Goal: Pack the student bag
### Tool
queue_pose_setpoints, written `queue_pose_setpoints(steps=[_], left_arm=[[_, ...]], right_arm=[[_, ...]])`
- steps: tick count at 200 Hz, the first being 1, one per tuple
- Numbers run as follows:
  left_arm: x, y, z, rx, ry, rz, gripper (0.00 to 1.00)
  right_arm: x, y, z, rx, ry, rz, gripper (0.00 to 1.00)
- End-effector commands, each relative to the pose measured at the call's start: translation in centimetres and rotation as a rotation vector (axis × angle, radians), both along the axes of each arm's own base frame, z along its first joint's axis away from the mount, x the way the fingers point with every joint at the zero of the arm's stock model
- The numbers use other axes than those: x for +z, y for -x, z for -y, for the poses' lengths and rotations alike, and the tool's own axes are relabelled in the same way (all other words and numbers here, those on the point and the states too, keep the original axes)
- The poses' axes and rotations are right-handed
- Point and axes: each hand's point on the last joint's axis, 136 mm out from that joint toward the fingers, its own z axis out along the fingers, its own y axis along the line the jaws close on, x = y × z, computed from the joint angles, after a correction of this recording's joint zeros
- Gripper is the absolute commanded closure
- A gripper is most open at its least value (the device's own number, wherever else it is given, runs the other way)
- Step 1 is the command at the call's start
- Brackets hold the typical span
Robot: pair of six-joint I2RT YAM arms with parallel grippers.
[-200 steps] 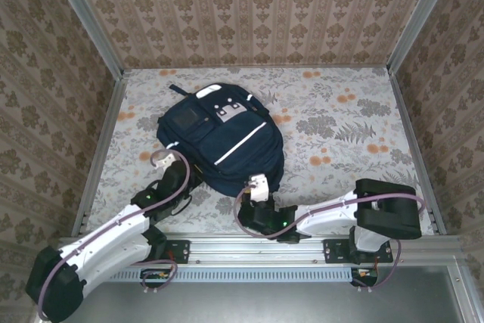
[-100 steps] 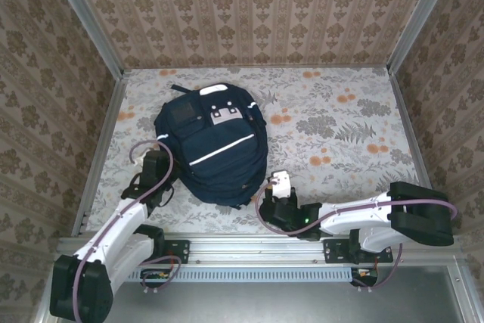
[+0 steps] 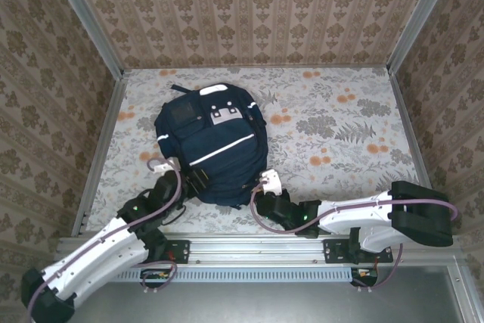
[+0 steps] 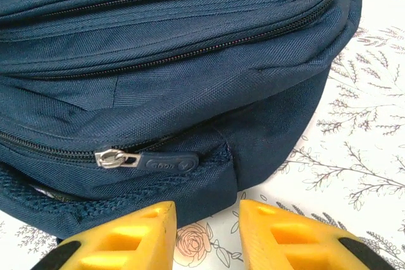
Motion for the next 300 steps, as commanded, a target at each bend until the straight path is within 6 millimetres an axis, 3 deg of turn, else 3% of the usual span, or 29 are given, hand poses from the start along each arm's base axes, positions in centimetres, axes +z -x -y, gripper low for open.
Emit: queue_pose_setpoints(steps=[1,38,64,83,92,122,138,158,180,193,215,241,279,300], left_arm=[[-1.6,1.2,0.0,0.084,-0.012,-0.043,0.38],[0.0,1.7,3.3,0.081,-0.010,0.012,0.37],[-0.4,1.0,4.6,0.112,-0.046,-0.002,0.35],[-0.7,0.2,4.9,0.144,-0.072,0.005,0.33],[-0.8,-0.1,4.8,0.156,-0.083,0.001,0.26],[-0.8,-1.2,5.3,0.165,-0.094,0.017,0.20],[-0.9,-1.6,5.2,0.164,-0.118,0.024,0.30],[-1.3,-1.7,4.2,0.183,-0.147,0.022,0.55],[-1.7,-1.4,1.6,0.218,-0.182,0.017,0.87],[-1.8,-1.2,-0.2,0.240,-0.187,0.016,1.00],[-2.3,-0.4,-3.7,0.283,-0.197,0.008,1.00],[-2.3,0.5,-6.3,0.304,-0.147,0.034,1.00],[-2.6,1.0,-7.4,0.303,-0.096,0.049,1.00],[-2.6,1.0,-7.2,0.298,-0.105,0.037,1.00]], right_arm=[[1.3,-0.3,-0.6,0.014,-0.039,0.015,0.66],[1.2,-0.2,-0.5,0.016,-0.057,0.010,0.65],[1.0,0.0,-0.3,0.016,-0.065,0.001,0.61],[0.8,0.1,0.1,0.018,-0.069,-0.001,0.60],[0.8,0.2,0.2,0.018,-0.067,0.001,0.59],[0.8,0.2,0.6,0.023,-0.060,0.006,0.56],[0.8,0.3,0.5,0.035,-0.059,0.003,0.53],[1.0,0.4,0.1,0.060,-0.058,0.000,0.50],[1.0,0.5,-0.3,0.085,-0.066,-0.010,0.48],[1.2,0.5,-0.5,0.095,-0.072,-0.011,0.47],[1.4,0.6,-1.0,0.124,-0.072,-0.015,0.44],[1.5,0.7,-2.3,0.185,-0.100,-0.030,0.42],[2.2,1.0,-6.2,0.337,-0.165,-0.067,0.41],[1.0,1.2,-8.6,0.405,-0.142,-0.104,0.41]])
